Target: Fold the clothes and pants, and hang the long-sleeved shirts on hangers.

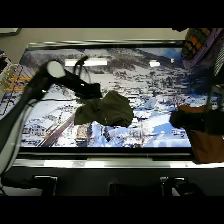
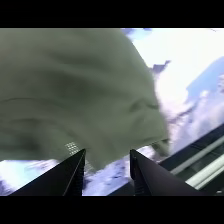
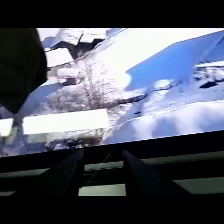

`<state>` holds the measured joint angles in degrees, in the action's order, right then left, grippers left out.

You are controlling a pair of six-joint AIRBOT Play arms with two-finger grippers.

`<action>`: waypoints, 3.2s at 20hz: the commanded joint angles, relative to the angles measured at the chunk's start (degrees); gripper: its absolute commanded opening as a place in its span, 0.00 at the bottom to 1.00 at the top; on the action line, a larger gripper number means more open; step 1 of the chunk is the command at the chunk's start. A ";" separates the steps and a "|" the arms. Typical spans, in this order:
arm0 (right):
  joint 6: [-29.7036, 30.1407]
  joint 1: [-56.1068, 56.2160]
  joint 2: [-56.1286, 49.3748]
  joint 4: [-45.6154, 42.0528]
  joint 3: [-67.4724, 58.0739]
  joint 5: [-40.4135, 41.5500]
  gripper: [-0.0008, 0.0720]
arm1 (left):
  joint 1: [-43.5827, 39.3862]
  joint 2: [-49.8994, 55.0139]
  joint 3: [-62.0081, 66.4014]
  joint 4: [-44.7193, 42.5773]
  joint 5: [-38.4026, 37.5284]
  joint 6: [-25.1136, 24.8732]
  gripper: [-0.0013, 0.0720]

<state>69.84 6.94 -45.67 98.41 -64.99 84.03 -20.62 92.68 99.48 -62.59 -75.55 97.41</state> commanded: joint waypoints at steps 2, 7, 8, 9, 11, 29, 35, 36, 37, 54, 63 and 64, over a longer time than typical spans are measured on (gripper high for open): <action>14.29 0.02 -20.68 15.41 -12.94 2.99 0.53 | 10.49 -8.76 -0.02 -10.43 -9.55 -1.38 0.47; 23.69 0.04 -38.49 19.89 -13.44 -1.49 0.69 | 15.50 -11.23 -0.02 -10.56 -10.62 -1.38 0.47; 24.06 0.04 -41.79 21.62 -13.44 -3.02 0.69 | 15.85 -11.15 -0.02 -10.56 -10.62 -1.40 0.47; 24.09 0.04 -45.05 22.91 -13.44 -4.92 0.69 | 16.02 -11.06 -0.04 -10.67 -10.58 -1.40 0.47; 24.30 0.04 -49.96 25.57 -13.44 -8.76 0.69 | 16.00 -10.93 -0.09 -12.33 -10.58 -1.40 0.47; 26.36 0.04 -48.78 27.39 -13.44 -16.41 0.05 | 28.94 -17.09 -41.81 13.22 6.69 -11.78 0.47; 25.27 0.04 -45.46 26.99 -13.44 -11.89 0.05 | 26.21 -12.11 -49.03 17.88 14.75 -19.52 0.47; 25.07 0.04 -45.24 26.95 -13.44 -11.54 0.05 | 26.21 -11.41 -49.05 17.86 15.23 -19.69 0.47; 24.81 0.04 -45.05 26.95 -13.44 -11.30 0.05 | 26.32 -10.80 -49.05 17.86 15.54 -19.89 0.47; 23.37 0.07 -44.89 27.28 -13.44 -10.36 0.05 | 22.27 -5.01 -49.03 20.37 20.59 -22.05 0.38; 27.08 0.04 -26.03 13.68 -19.06 -20.31 0.05 | 25.81 -15.61 -23.61 13.77 13.94 -18.71 0.03; 27.08 0.04 -22.14 11.63 -19.98 -22.32 0.05 | 26.69 -18.14 -18.29 11.28 13.16 -17.07 0.03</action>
<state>95.74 7.01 -76.34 117.51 -82.35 67.31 4.10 79.79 69.69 -45.30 -59.55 76.42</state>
